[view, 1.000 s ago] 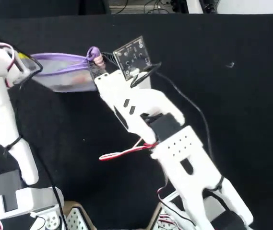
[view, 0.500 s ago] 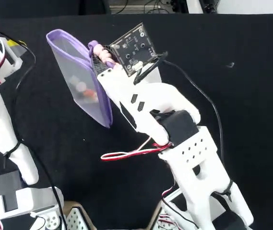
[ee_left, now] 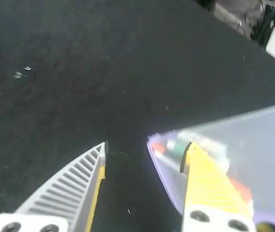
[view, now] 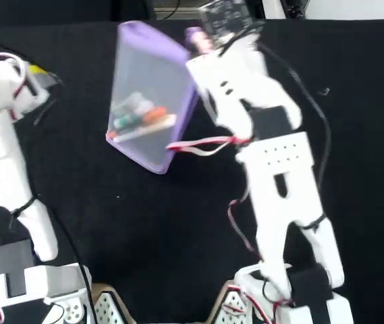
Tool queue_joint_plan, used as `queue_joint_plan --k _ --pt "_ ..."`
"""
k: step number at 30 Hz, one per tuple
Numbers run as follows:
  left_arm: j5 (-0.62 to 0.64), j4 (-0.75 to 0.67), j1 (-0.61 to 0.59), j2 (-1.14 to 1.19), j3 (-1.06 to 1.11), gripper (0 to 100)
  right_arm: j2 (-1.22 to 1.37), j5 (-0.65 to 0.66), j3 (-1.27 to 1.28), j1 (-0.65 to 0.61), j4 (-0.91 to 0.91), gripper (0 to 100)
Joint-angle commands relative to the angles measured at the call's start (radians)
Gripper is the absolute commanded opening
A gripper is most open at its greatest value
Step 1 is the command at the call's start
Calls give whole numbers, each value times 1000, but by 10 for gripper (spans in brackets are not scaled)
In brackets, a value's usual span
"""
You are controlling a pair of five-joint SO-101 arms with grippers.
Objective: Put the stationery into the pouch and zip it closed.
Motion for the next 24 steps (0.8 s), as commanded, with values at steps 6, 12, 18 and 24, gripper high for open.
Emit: queue_joint_plan --k 6,12,18,24 --pt "-12 5 251 -20 56 264 8 328 -16 319 97 10" --pt "-94 5 348 -20 107 262 5 609 -24 411 364 11" --pt "-97 5 387 -20 160 261 -24 763 -22 384 638 11" --pt "-117 5 387 -21 217 261 -162 680 -18 149 790 11"
